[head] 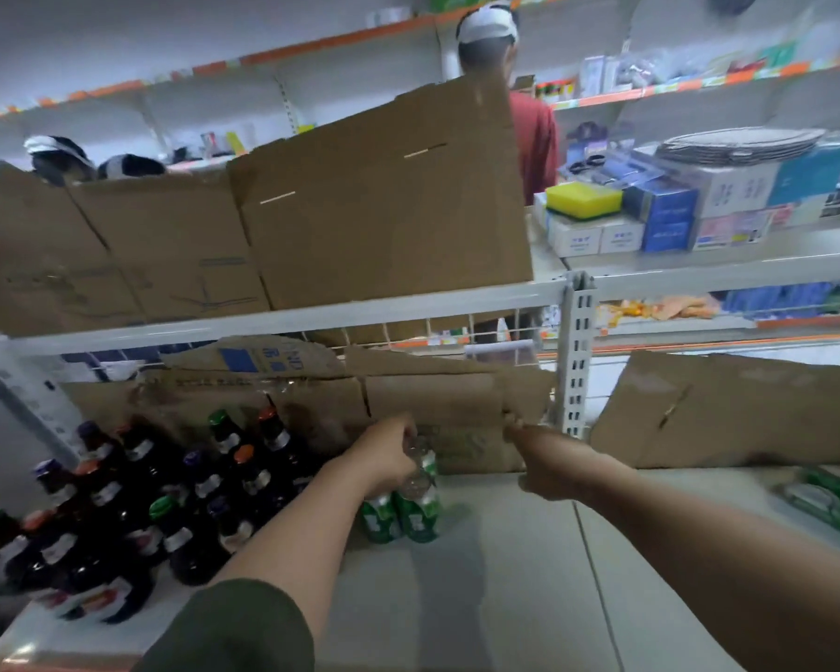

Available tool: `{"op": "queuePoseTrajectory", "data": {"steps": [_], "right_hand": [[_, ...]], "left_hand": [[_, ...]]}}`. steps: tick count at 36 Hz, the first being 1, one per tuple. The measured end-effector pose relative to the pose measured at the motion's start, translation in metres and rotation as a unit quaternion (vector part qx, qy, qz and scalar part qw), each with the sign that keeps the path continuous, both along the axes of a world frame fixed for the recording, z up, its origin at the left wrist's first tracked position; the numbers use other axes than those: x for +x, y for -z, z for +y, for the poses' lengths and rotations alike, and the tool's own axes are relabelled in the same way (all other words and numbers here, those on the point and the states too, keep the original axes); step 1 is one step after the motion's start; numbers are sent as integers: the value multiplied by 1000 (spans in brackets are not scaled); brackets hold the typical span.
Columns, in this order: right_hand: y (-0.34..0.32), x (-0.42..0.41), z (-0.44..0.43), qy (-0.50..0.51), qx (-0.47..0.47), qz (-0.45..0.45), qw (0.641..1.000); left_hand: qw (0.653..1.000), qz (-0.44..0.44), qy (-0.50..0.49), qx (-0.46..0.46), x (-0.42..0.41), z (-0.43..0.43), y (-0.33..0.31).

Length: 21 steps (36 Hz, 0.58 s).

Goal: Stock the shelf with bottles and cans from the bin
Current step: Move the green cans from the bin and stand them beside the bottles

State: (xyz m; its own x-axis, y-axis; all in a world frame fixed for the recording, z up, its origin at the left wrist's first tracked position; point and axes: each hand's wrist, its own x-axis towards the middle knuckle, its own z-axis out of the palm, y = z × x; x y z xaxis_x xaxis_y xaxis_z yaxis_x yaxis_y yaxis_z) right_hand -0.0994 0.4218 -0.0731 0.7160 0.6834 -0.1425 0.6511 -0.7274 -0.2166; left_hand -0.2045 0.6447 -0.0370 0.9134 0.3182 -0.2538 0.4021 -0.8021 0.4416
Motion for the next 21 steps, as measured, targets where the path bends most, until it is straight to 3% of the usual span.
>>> {"op": "queuePoseTrajectory", "data": {"steps": [9,15,21], "right_hand": [[-10,2,-151,170,-29,-15,985],[-23,-21,-263,322,-61,12,945],[-15,-50,-352,416,-99,18,904]], "left_hand": [[990,-17,143,-8,71,-129,-20],[951,-34,309,-11,104,-229,-19],[918,-31,395,-18,116,-320,0]]}}
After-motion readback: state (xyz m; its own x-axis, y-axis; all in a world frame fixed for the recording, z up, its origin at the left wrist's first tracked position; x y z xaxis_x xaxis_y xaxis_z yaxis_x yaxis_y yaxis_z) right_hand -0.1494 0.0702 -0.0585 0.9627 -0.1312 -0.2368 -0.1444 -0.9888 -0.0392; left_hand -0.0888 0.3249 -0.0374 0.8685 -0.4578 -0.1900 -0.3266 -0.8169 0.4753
